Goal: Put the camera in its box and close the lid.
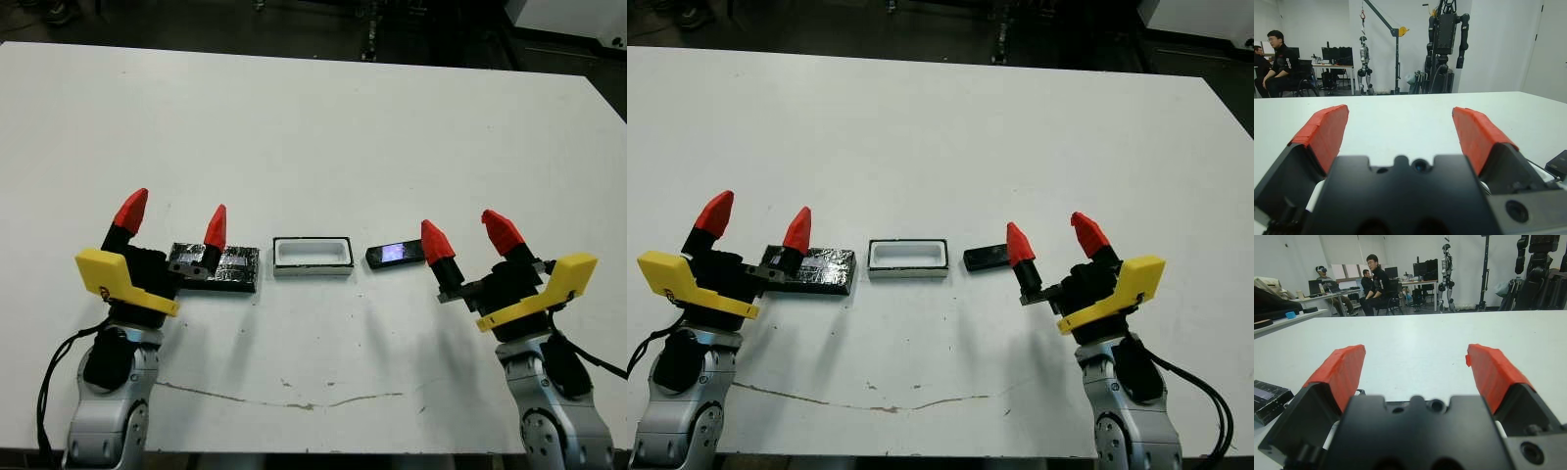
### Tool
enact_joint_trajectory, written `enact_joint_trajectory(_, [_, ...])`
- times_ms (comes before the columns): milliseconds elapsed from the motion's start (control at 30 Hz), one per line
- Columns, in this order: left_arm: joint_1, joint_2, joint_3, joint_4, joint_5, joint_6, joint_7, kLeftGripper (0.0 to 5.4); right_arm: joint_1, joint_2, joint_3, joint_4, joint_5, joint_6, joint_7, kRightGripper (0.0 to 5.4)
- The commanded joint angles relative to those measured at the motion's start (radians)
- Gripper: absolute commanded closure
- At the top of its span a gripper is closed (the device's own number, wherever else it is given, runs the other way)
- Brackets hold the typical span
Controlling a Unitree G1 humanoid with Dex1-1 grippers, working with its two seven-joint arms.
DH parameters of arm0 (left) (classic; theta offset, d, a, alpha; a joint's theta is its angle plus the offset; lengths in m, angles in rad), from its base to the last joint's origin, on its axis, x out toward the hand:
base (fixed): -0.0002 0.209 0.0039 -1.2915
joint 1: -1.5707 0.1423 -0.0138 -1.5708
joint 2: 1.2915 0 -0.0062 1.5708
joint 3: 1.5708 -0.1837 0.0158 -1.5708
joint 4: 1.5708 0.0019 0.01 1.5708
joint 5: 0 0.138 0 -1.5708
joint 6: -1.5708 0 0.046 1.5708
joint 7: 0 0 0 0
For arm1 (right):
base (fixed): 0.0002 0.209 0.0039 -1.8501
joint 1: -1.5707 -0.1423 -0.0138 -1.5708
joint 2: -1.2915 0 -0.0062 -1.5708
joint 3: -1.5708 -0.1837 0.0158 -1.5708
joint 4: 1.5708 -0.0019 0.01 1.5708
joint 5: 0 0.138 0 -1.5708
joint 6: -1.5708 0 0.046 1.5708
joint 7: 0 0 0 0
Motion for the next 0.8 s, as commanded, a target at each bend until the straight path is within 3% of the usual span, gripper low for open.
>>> enact_joint_trajectory(33, [0.002,0.008,0.000,0.006,0.005,-0.003,0.002,0.01,0.006,-0.008,-0.003,0.005,0.003,0.009,0.004,0.00])
enact_joint_trajectory(300, [0.006,0.003,-0.002,0.009,0.008,-0.006,0.007,0.01,0.010,-0.012,0.002,0.002,-0.010,0.006,0.003,0.00])
enact_joint_trajectory(400, [0.004,0.005,-0.004,0.011,0.011,-0.006,0.007,0.01,-0.012,-0.056,-0.018,0.004,-0.004,0.024,0.030,0.00])
enact_joint_trajectory(500, [0.003,0.005,-0.001,0.012,0.014,-0.011,0.006,0.01,-0.087,-0.174,-0.069,0.028,-0.003,0.023,0.116,0.00])
enact_joint_trajectory(633, [0.005,0.000,0.003,0.013,-0.001,-0.010,0.004,0.01,-0.284,-0.414,-0.128,0.121,0.025,0.102,0.292,0.00])
enact_joint_trajectory(800, [0.007,-0.003,-0.001,0.013,0.012,-0.013,0.013,0.01,-0.529,-0.589,-0.059,0.310,-0.041,0.076,0.509,0.00])
